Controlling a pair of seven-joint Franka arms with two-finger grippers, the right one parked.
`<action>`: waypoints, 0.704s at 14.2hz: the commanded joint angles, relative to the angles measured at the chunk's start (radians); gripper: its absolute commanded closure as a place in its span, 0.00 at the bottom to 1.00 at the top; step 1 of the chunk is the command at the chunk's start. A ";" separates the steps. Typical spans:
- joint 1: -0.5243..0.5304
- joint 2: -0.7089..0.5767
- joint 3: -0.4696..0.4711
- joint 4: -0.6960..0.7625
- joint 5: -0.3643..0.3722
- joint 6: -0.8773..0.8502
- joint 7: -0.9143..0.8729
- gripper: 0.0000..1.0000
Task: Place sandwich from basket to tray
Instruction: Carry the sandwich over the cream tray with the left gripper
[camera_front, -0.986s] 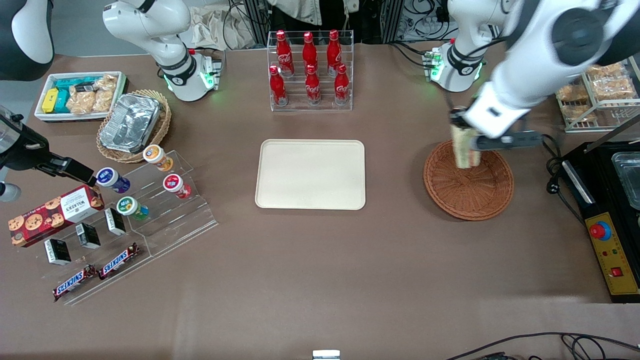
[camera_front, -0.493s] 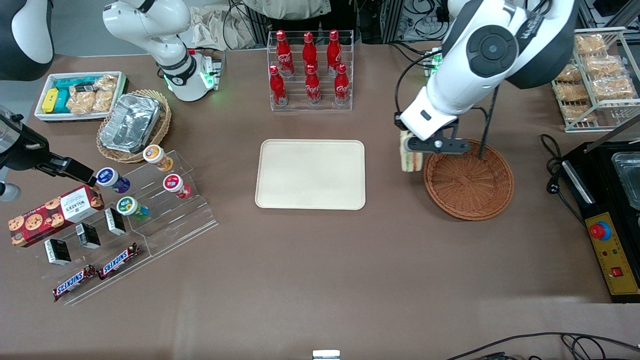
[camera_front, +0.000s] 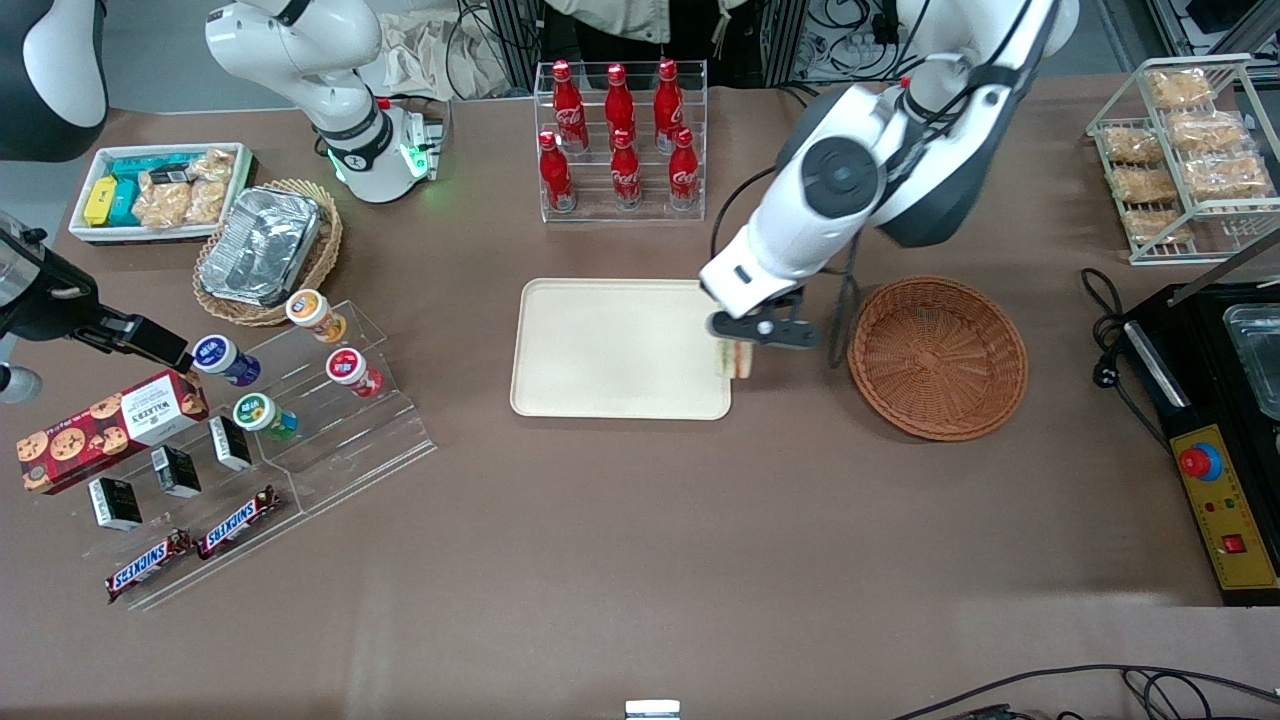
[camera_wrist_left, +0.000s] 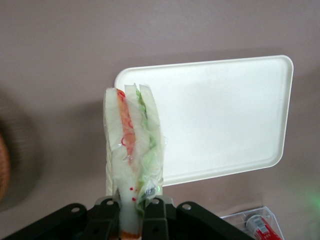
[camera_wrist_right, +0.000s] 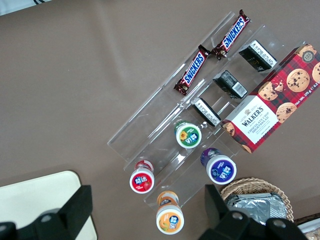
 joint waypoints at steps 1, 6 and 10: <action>-0.040 0.043 0.009 -0.008 0.001 0.083 -0.011 1.00; -0.088 0.161 0.014 -0.010 0.039 0.245 -0.008 1.00; -0.091 0.215 0.015 -0.024 0.067 0.290 -0.011 1.00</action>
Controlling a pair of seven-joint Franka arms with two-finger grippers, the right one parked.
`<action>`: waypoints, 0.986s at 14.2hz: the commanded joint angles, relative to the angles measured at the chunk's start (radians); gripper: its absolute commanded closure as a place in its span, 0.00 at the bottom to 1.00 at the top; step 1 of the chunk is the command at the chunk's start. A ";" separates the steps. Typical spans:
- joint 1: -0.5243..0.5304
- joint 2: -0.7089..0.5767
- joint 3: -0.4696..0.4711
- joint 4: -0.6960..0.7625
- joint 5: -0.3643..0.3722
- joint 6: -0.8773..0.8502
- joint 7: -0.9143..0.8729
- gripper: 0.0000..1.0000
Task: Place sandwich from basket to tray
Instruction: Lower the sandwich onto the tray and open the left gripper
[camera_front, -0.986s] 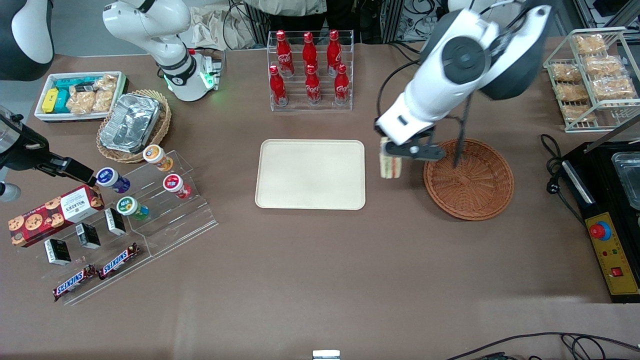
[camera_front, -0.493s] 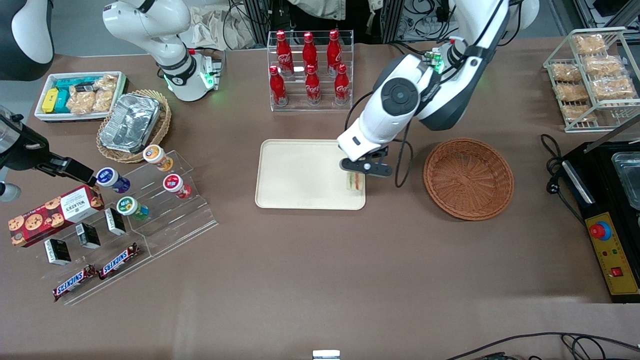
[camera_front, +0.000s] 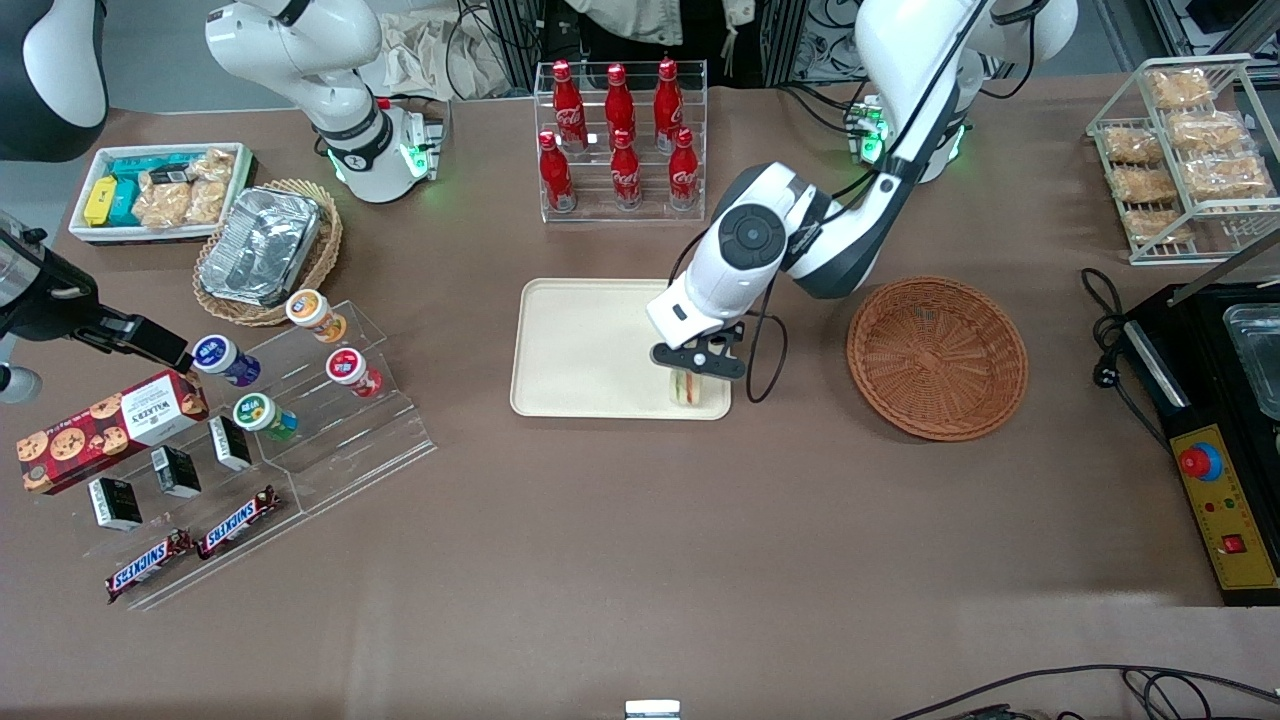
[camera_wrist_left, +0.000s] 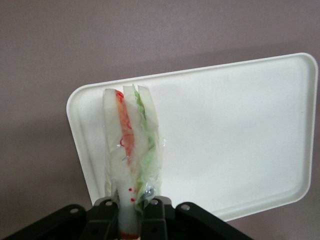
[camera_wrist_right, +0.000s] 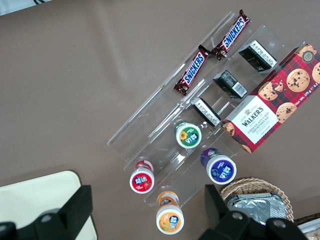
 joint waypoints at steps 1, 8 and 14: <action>-0.014 0.024 0.013 -0.001 0.023 0.020 -0.012 1.00; -0.019 0.069 0.016 -0.014 0.160 0.051 -0.110 0.76; -0.005 0.005 0.019 -0.017 0.168 0.025 -0.175 0.01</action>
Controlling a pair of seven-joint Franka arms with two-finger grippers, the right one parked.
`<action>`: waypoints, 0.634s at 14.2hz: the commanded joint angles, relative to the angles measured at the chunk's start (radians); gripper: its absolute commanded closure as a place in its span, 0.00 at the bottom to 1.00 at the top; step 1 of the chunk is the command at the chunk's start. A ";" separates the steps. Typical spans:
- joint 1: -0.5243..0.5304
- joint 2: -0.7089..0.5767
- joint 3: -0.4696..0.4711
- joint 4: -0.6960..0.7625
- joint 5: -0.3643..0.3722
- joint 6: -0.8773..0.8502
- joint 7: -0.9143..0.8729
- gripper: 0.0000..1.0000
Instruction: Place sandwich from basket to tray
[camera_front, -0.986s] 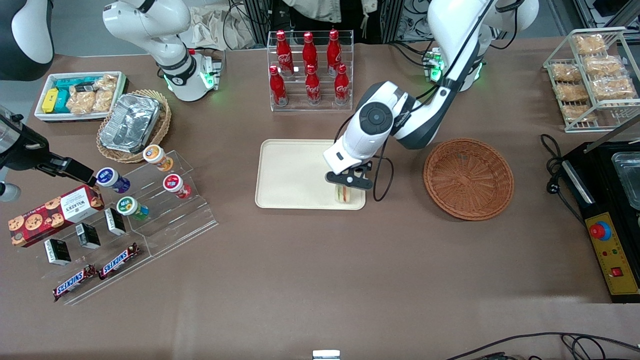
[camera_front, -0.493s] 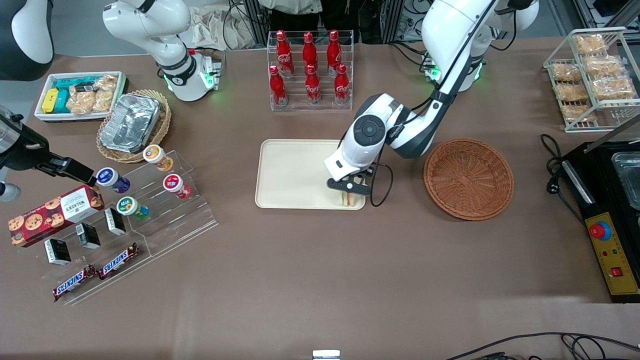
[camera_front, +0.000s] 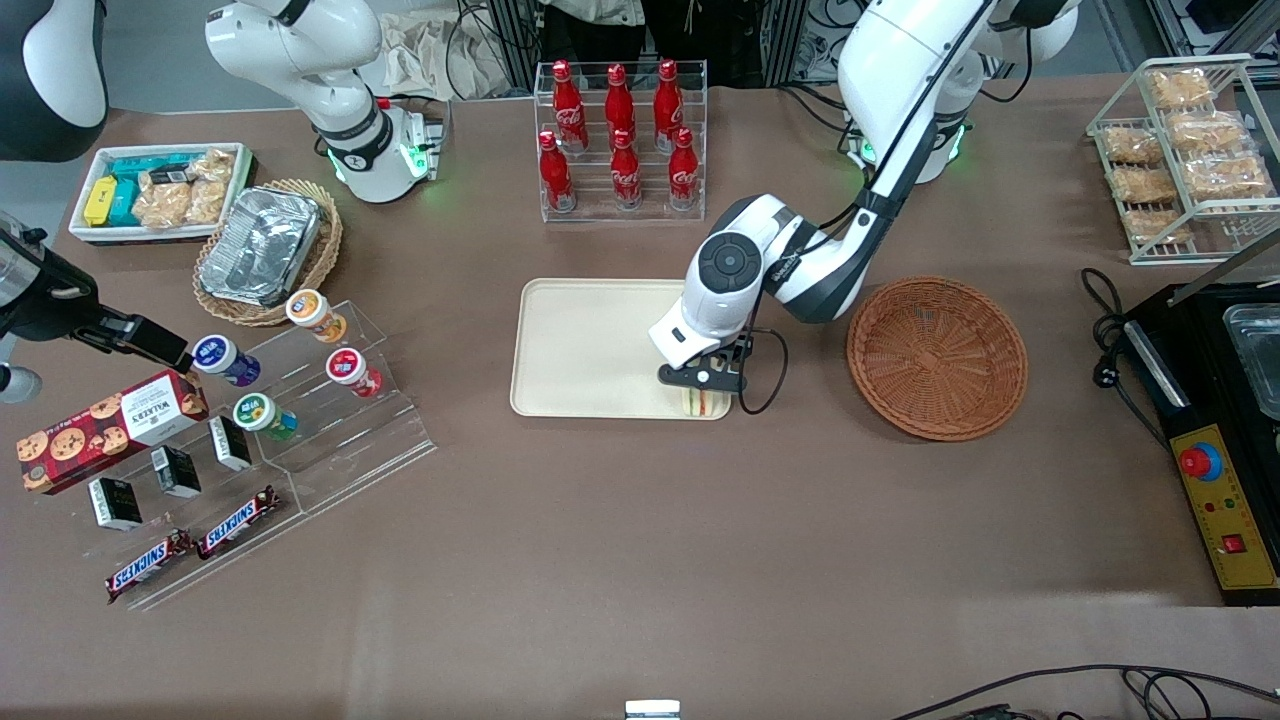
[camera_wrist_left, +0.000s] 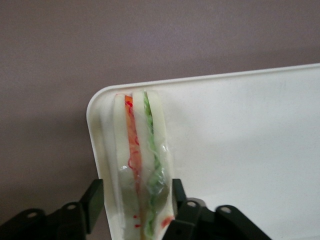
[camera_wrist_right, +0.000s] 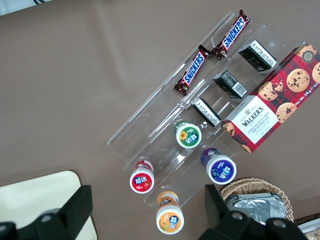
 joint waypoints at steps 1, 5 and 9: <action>0.006 -0.102 0.020 -0.008 0.021 -0.071 -0.023 0.01; 0.064 -0.274 0.043 0.003 0.076 -0.296 0.012 0.00; 0.158 -0.400 0.043 0.003 0.127 -0.441 -0.058 0.00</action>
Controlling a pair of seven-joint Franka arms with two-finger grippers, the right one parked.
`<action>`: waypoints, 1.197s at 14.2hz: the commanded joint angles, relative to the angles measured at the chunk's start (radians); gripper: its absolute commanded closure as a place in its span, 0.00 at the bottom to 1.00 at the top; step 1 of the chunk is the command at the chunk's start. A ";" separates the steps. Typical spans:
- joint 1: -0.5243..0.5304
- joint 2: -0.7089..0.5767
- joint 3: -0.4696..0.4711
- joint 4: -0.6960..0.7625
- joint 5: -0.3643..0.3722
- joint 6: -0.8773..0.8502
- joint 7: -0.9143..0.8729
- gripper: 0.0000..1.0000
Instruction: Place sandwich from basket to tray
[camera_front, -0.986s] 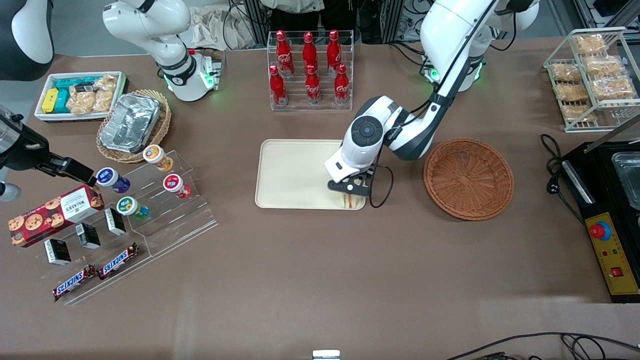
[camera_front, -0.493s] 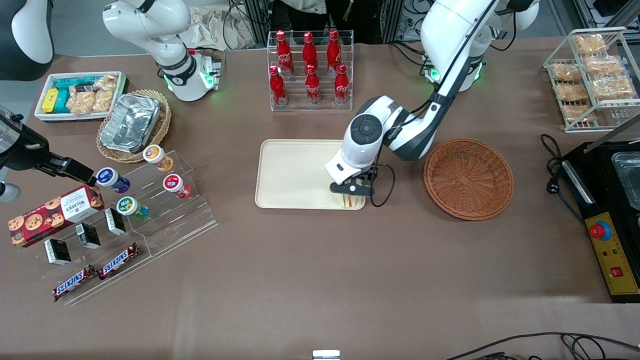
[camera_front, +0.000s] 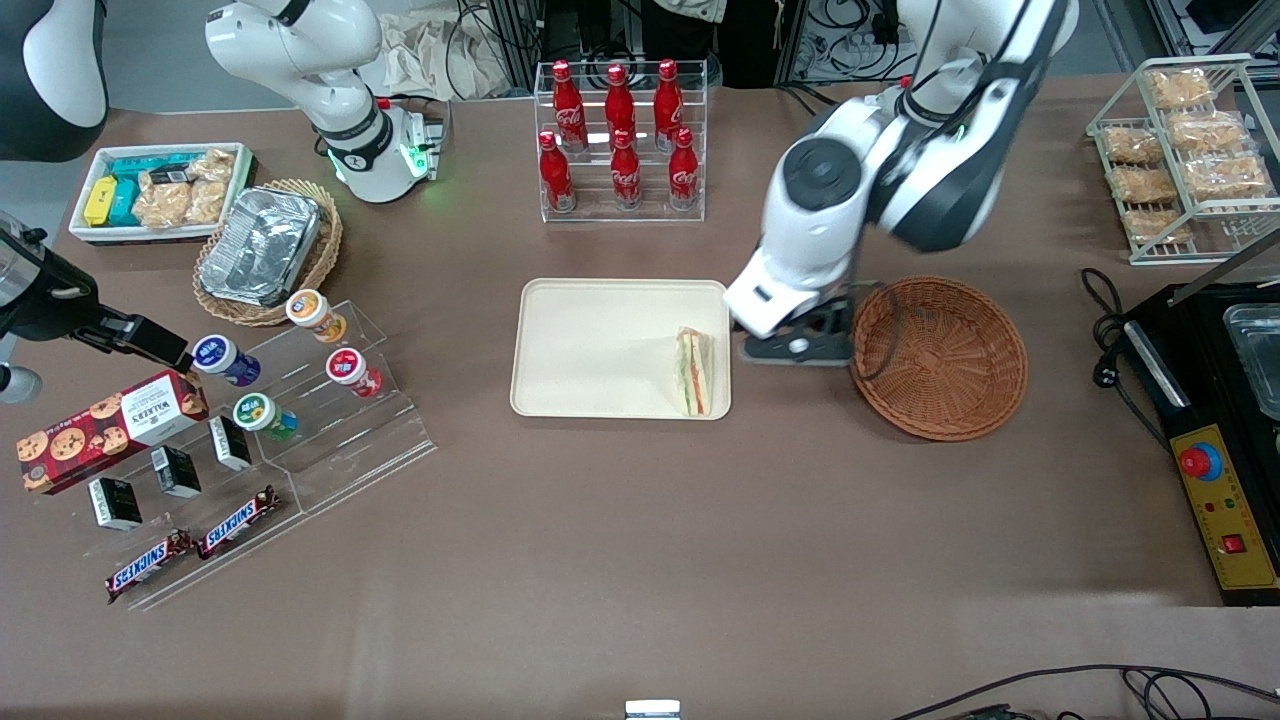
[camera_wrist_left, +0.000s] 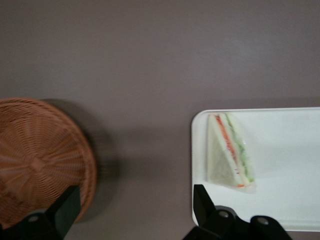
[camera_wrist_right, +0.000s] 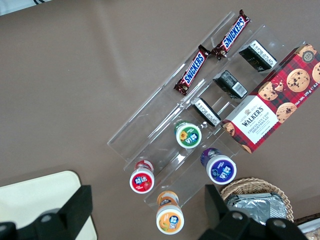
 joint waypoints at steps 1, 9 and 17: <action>0.081 -0.080 -0.011 -0.026 0.021 -0.064 -0.089 0.01; 0.088 -0.149 0.173 -0.020 0.067 -0.152 0.140 0.01; 0.200 -0.222 0.327 0.034 -0.170 -0.247 0.645 0.00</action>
